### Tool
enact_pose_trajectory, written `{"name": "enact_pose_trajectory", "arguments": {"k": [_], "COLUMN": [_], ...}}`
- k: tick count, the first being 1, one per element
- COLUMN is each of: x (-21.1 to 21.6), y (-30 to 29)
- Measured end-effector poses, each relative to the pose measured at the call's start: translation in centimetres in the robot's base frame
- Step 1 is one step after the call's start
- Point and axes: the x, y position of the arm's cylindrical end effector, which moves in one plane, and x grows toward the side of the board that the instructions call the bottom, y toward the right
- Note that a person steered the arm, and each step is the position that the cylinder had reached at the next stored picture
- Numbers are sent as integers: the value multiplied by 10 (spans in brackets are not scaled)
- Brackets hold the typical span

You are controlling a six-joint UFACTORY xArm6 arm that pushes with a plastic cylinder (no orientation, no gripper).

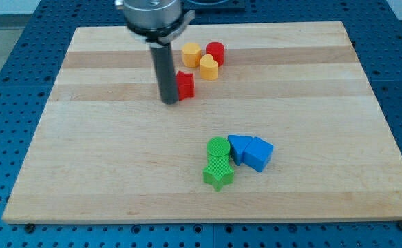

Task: Move the red star towards the bottom left of the hexagon

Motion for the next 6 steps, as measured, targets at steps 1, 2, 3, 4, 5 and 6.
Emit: {"name": "enact_pose_trajectory", "arguments": {"k": [1,2,3,4,5,6], "x": [-29,-32,3,18,-3,-27], "y": [0,-3,-4,21,80,38]}}
